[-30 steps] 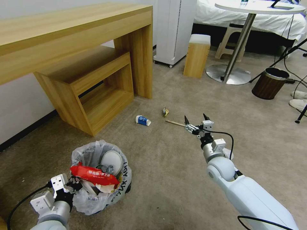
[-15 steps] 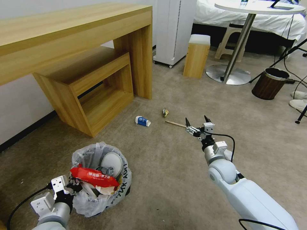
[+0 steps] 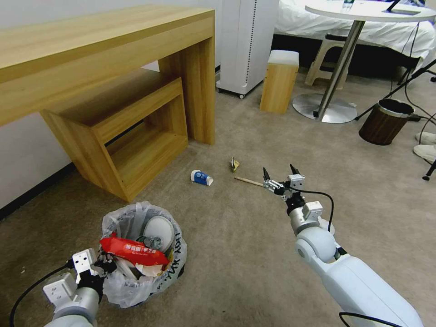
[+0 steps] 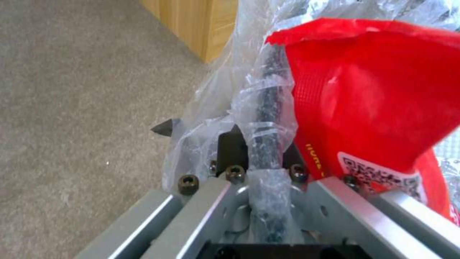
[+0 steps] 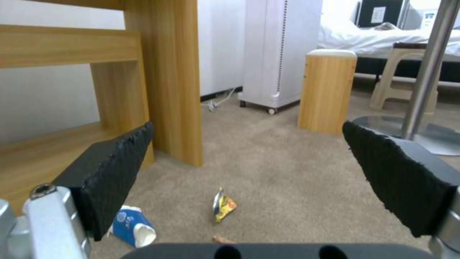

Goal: Pick up the trash bin and place the garbage on the floor into it.

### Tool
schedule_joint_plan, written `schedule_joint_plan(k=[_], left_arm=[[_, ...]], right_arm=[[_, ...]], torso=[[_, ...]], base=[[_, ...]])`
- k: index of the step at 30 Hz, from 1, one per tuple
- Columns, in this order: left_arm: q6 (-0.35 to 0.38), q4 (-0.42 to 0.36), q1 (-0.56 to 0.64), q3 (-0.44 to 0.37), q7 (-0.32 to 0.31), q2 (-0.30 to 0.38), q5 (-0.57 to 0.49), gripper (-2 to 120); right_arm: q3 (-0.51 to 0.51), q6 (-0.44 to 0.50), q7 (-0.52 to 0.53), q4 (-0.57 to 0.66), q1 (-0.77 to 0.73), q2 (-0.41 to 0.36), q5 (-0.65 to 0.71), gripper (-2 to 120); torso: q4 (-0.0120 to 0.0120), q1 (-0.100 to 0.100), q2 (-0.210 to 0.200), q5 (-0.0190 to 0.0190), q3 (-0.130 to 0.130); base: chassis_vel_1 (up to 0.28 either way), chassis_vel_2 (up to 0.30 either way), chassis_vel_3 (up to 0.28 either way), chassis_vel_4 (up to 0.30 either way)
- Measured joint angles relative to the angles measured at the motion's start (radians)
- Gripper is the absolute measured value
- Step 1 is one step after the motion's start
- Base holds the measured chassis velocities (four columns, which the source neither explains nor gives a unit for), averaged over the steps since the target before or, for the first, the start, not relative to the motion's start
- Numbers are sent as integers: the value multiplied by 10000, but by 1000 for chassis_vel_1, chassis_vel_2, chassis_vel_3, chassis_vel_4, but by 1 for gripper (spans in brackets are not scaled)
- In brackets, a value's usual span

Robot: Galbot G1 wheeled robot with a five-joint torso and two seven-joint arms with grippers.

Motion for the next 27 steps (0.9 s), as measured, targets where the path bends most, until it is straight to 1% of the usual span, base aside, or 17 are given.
schedule_joint_plan(k=[8,20,27], left_arm=[[14,-43,26,3,3,68,-46,0],[29,-31,12,14,7,78,-59,0],[25,-9,9,16,7,69,-56,0]], right_arm=[[-6,-30,5,20,23,-11,-15,100],[-24,-56,13,28,32,18,-37,100],[-42,-30,7,5,9,52,-103,100]], torso=[[1,0,0,0,0],[-1,0,0,-1,1],[2,-1,0,0,0]], base=[[-66,80,68,-71],[-122,99,116,-108],[-92,112,95,-115]])
